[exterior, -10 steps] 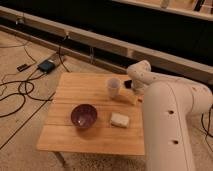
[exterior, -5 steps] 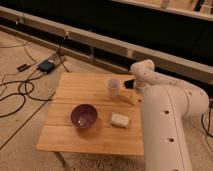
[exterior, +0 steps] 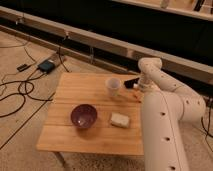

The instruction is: Place the pepper on the white sponge

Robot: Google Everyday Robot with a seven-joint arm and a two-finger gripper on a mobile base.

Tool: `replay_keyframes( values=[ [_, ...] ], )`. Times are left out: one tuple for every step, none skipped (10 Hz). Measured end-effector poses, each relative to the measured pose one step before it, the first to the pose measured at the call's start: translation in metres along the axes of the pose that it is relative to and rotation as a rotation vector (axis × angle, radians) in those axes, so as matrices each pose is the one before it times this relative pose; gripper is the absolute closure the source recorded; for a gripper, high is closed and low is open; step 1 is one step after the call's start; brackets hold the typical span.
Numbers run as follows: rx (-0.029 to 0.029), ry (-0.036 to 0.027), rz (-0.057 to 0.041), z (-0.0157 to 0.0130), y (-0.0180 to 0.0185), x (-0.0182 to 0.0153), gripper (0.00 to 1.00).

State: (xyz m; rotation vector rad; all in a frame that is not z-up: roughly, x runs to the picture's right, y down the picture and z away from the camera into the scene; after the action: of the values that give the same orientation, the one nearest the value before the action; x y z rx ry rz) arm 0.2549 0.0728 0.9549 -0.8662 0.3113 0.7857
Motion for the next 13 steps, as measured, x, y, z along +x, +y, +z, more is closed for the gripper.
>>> replay_keyframes(
  values=[
    [0.00005,-0.00065,0.00029,-0.00685,-0.00274,-0.00132,1.00],
    [0.00511,0.00025,-0.00185,-0.00546,-0.00169,-0.00115,1.00],
    [0.01240,0.00166,-0.00412,-0.00733,-0.00160,-0.00020,1.00],
    [0.01404,0.00006,-0.00543,-0.00727,-0.00018,-0.00084,1.00],
    [0.01527,-0.00419,-0.01083,-0.00824,0.00219,-0.00246,1.00],
    [0.01174,-0.00509,-0.01001,-0.00536,0.00379,-0.00317,1.00],
    [0.01281,-0.01325,-0.01647,-0.00888,0.00886,-0.00633,1.00],
    [0.01605,-0.01774,-0.02153,-0.00766,0.01407,-0.00885,1.00],
    [0.01546,-0.02348,-0.01304,-0.00782,0.01704,-0.00734,1.00],
    [0.01310,-0.02349,0.00164,-0.00583,0.01839,-0.00332,1.00],
    [0.00317,-0.02080,0.00923,-0.00344,0.02053,-0.00136,1.00],
    [0.00221,-0.01300,0.01011,-0.00024,0.02020,0.00194,1.00],
    [-0.00046,-0.00547,0.00622,0.00129,0.01355,0.00281,1.00]
  ],
)
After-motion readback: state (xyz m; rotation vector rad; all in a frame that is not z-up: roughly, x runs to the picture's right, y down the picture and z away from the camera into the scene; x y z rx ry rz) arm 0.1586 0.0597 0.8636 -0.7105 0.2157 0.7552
